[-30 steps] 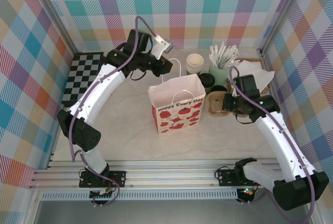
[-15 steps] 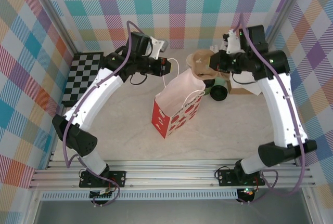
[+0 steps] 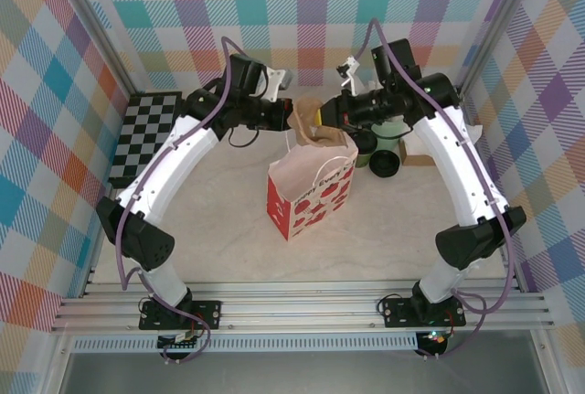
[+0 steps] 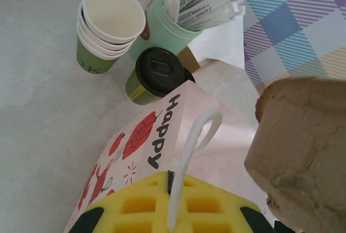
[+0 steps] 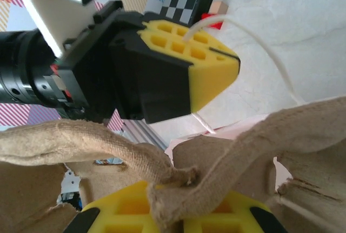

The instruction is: Pack the takeout coffee

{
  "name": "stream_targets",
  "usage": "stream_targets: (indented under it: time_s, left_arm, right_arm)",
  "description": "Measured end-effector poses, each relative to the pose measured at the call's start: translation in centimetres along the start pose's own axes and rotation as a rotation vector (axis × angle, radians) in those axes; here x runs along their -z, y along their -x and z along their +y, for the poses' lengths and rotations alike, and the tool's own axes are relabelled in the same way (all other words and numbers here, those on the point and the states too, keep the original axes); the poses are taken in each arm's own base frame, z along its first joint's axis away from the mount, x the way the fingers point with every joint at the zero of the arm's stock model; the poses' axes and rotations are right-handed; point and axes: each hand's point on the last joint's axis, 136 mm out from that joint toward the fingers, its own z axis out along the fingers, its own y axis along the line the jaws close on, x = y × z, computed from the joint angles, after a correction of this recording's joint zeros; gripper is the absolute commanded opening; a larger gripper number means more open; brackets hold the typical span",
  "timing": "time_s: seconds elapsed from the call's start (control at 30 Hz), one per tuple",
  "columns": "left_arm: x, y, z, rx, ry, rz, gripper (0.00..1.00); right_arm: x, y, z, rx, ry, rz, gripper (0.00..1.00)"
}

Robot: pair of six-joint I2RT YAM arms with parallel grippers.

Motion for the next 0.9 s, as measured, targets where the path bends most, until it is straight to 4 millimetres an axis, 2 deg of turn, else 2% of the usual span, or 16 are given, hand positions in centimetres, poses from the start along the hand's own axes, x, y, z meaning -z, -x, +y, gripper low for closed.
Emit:
stream_targets:
  time_s: [0.1, 0.2, 0.3, 0.5, 0.7, 0.9]
  left_arm:
    - [0.2, 0.3, 0.7, 0.032, 0.02, -0.012, 0.0]
    - [0.2, 0.3, 0.5, 0.052, 0.008, -0.008, 0.0]
    - [0.1, 0.3, 0.5, 0.065, 0.004, -0.006, 0.0]
    - [0.1, 0.5, 0.3, 0.092, -0.008, -0.015, 0.0]
    - [0.0, 0.6, -0.1, 0.149, -0.032, -0.018, 0.0]
    - [0.3, 0.5, -0.2, 0.197, -0.03, -0.016, 0.0]
  right_arm:
    - [-1.4, -1.0, -1.8, -0.046, -0.015, 0.045, 0.0]
    - [-2.9, -2.6, -4.2, -0.108, -0.049, 0.101, 0.0]
    - [-3.7, -3.5, -5.8, -0.144, -0.081, 0.13, 0.0]
    - [-4.4, -4.4, -7.4, -0.137, -0.208, 0.136, 0.0]
    - [-5.2, -6.5, -8.2, -0.108, -0.364, 0.175, 0.0]
    - [-4.1, -9.5, -9.8, -0.128, -0.51, 0.269, 0.0]
